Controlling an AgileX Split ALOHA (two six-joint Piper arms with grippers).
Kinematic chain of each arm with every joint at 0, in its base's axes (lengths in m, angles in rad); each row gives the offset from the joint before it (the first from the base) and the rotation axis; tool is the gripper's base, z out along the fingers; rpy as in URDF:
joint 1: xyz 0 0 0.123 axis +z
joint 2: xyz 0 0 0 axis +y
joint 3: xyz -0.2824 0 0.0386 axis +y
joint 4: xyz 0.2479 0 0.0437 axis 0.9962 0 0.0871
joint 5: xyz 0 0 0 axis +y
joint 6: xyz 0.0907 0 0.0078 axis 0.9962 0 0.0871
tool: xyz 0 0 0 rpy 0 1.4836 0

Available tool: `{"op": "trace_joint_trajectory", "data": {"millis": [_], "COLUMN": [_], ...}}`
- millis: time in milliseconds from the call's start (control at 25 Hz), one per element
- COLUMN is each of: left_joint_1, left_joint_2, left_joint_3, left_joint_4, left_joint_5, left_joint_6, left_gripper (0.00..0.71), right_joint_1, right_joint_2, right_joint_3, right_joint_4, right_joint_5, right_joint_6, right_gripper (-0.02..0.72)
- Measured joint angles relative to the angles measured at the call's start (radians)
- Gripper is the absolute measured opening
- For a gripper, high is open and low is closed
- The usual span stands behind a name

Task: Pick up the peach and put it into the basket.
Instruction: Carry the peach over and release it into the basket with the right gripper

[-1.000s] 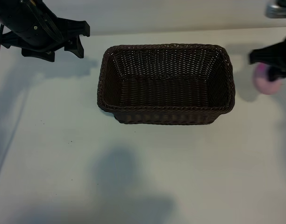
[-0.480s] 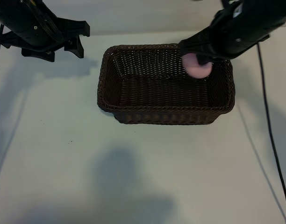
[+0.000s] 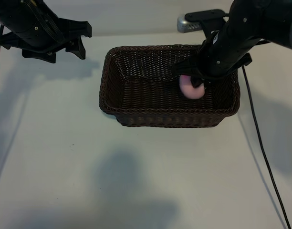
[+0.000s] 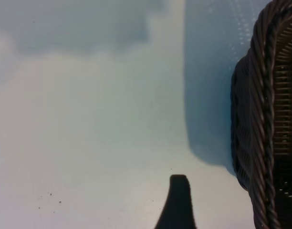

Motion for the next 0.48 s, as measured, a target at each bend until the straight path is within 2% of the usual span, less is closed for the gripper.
{"op": "trace_joint_trajectory", "data": {"millis": [80, 280, 400, 480], "left_joint_1": [0.000, 0.000, 0.000, 0.000], "left_joint_2": [0.000, 0.000, 0.000, 0.000], "left_joint_3": [0.000, 0.000, 0.000, 0.000], "left_joint_4": [0.000, 0.000, 0.000, 0.000], "left_joint_5": [0.000, -0.001, -0.001, -0.001], "left_joint_6": [0.000, 0.000, 0.000, 0.000], "left_gripper": [0.581, 0.581, 0.581, 0.581], "right_joint_1": [0.000, 0.000, 0.000, 0.000], "right_joint_2": [0.001, 0.001, 0.001, 0.001], "right_joint_3": [0.000, -0.001, -0.019, -0.047], "right_joint_4": [0.006, 0.007, 0.008, 0.007], "right_joint_5": [-0.002, 0.006, 0.033, 0.068], "right_joint_6": [0.000, -0.020, -0.021, -0.021], "right_gripper": [0.199, 0.466, 0.557, 0.567]}}
